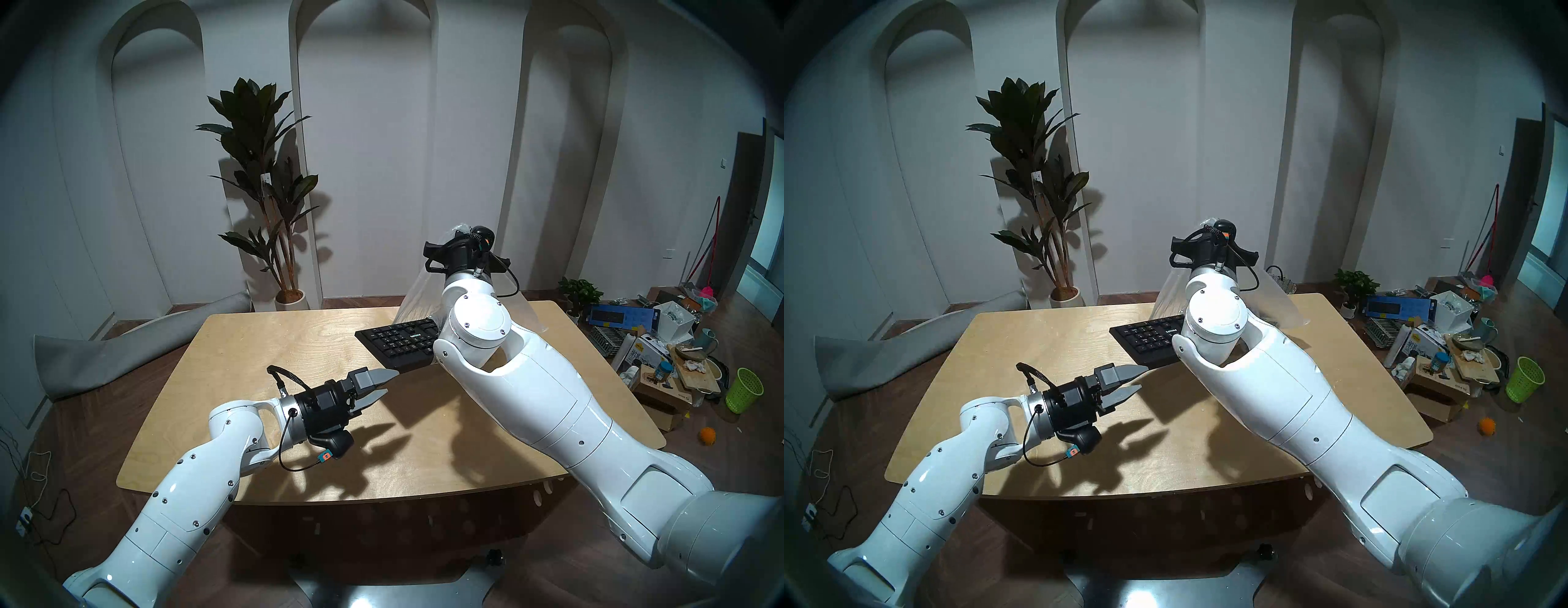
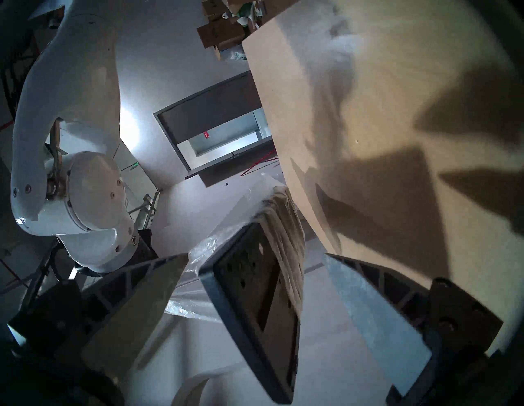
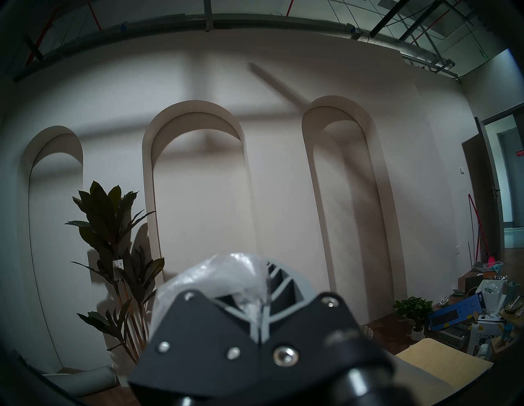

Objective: Unwrap the new keyboard and set the wrapping aside

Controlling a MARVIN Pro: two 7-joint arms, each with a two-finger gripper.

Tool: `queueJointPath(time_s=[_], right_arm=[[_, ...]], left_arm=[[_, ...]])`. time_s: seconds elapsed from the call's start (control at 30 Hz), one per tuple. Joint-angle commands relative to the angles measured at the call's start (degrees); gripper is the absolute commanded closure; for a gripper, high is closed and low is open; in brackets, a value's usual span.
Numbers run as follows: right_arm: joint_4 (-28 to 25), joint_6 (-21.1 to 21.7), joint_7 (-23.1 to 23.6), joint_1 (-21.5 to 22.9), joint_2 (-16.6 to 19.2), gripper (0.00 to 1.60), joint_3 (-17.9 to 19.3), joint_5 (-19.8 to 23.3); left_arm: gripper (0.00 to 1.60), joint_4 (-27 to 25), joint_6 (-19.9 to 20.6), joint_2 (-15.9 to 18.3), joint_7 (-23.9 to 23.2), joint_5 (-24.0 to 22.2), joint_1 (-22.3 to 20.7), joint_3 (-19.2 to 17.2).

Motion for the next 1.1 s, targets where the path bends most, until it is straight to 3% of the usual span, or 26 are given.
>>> queueJointPath(time_s=[0.0,0.27,0.47,0.8,1.07], right_arm=[[-1.9,-0.7,0.1,1.8,-0.1,1.60,0.6,-0.8],[-2.0,-0.7,0.1,1.8,-0.1,1.60,0.6,-0.9],[-2.0,-0.7,0.1,1.8,0.0,1.60,0.6,-0.9],[-2.0,-0.7,0.1,1.8,0.0,1.60,0.6,-0.9],[-2.0,-0.7,0.1,1.8,0.0,1.60,0.6,-0.9]], left_arm=[[0.00,1.7,4.0,-0.2,6.6,4.8,-5.0,1.1],[0.00,7.1,7.0,-0.8,14.2,9.6,-8.8,4.1],[0.00,9.5,5.6,-0.3,16.9,10.7,-11.9,4.9],[0.00,7.4,-1.6,2.3,17.1,8.2,-13.2,3.3],[0.00,8.0,-11.4,2.6,11.8,-0.2,-14.1,4.4]])
